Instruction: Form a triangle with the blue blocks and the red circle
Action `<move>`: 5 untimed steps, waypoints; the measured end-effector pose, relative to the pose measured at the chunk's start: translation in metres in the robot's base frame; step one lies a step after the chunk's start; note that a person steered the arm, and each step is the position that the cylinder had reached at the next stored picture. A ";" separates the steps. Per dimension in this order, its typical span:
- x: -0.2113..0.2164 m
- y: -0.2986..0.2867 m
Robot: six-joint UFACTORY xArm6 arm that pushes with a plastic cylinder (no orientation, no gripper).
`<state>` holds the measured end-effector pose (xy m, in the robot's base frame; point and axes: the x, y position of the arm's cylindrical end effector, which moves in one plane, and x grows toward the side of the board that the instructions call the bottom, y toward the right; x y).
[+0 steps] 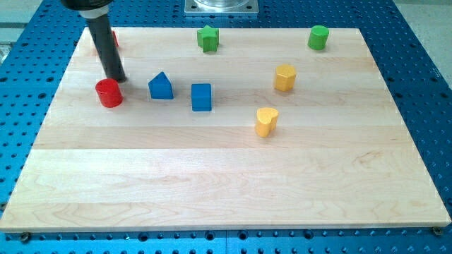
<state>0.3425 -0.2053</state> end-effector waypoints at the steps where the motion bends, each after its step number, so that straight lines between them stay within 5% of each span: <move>1: 0.030 0.004; 2: 0.080 0.007; 4: 0.103 -0.037; 5: 0.115 0.008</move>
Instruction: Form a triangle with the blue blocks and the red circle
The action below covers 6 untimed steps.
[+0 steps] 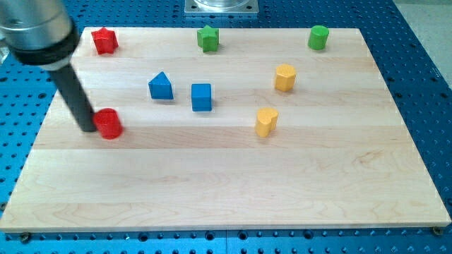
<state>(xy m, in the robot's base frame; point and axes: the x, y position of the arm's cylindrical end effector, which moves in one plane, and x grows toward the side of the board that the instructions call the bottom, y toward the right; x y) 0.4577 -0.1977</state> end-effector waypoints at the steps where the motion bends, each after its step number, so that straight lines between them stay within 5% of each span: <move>1: -0.007 0.102; 3: -0.082 0.173; 6: -0.083 0.039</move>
<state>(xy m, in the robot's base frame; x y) 0.3751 -0.1585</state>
